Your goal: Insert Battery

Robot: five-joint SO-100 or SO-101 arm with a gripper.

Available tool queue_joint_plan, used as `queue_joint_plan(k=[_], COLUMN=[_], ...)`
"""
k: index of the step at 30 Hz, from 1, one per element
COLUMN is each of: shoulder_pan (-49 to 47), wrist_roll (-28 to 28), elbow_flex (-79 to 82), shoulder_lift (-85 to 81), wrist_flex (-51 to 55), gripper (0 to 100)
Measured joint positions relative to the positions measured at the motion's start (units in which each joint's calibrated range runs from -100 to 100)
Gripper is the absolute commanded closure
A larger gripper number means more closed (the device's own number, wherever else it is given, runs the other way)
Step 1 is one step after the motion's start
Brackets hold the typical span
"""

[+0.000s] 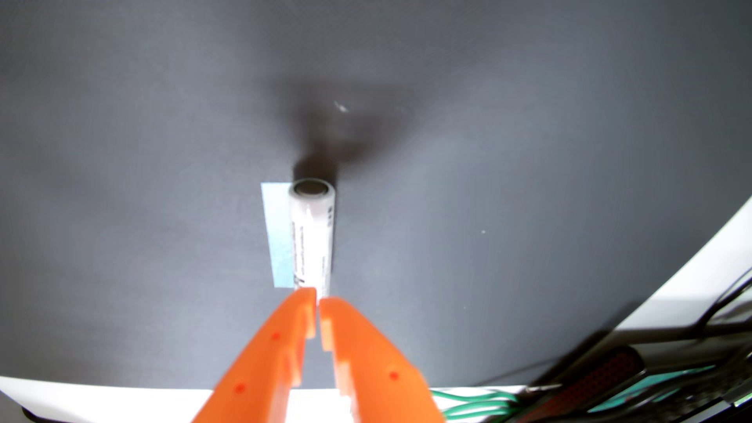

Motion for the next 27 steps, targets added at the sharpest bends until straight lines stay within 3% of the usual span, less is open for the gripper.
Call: queue_joint_plan(k=[27], shoulder_pan=[6.39], wrist_roll=[-2.04], elbow_flex=[-1.27], shoulder_lift=[0.0], wrist_flex=[-0.5], gripper=[90])
